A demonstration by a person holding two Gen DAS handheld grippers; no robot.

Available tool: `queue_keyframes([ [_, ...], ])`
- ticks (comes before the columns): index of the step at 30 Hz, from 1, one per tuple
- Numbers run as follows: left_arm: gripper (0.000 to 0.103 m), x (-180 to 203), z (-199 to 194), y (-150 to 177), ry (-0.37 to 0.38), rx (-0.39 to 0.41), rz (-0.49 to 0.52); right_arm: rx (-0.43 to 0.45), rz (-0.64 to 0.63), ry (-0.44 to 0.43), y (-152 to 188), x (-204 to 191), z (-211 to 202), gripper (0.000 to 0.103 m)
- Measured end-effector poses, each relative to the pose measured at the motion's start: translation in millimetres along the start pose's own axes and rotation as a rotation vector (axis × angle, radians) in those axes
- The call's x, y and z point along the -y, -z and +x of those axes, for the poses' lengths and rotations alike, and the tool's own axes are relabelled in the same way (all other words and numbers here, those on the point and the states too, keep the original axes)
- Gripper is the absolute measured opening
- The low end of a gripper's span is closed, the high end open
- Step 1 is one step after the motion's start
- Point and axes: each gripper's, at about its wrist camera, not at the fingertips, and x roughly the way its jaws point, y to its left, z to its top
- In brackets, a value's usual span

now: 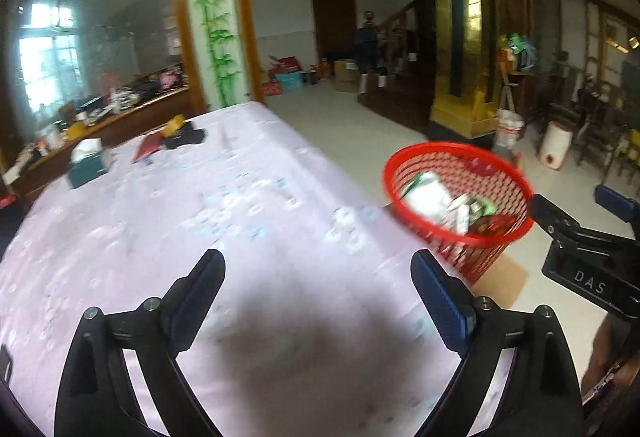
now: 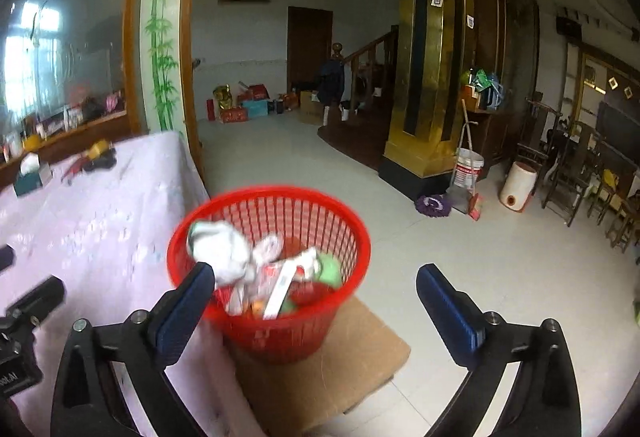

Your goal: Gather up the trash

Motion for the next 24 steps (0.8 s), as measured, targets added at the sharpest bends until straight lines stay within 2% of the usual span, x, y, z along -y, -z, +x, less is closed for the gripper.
queue_keyframes([
  [6, 0.098, -16, -14, 26, -0.11, -0.017, -0.037, -0.042, -0.018, -0.012, 21, -11, -12, 0.102],
  [12, 0.098, -36, -28, 39, -0.107, -0.001, -0.107, -0.021, -0.072, -0.017, 25, -27, -29, 0.102],
  [15, 0.098, -39, -39, 43, -0.138, 0.017, -0.127, -0.018, -0.079, -0.032, 25, -32, -33, 0.102],
  [24, 0.098, -27, -46, 48, -0.181, 0.039, -0.077, -0.017, -0.092, -0.044, 28, -33, -38, 0.102],
])
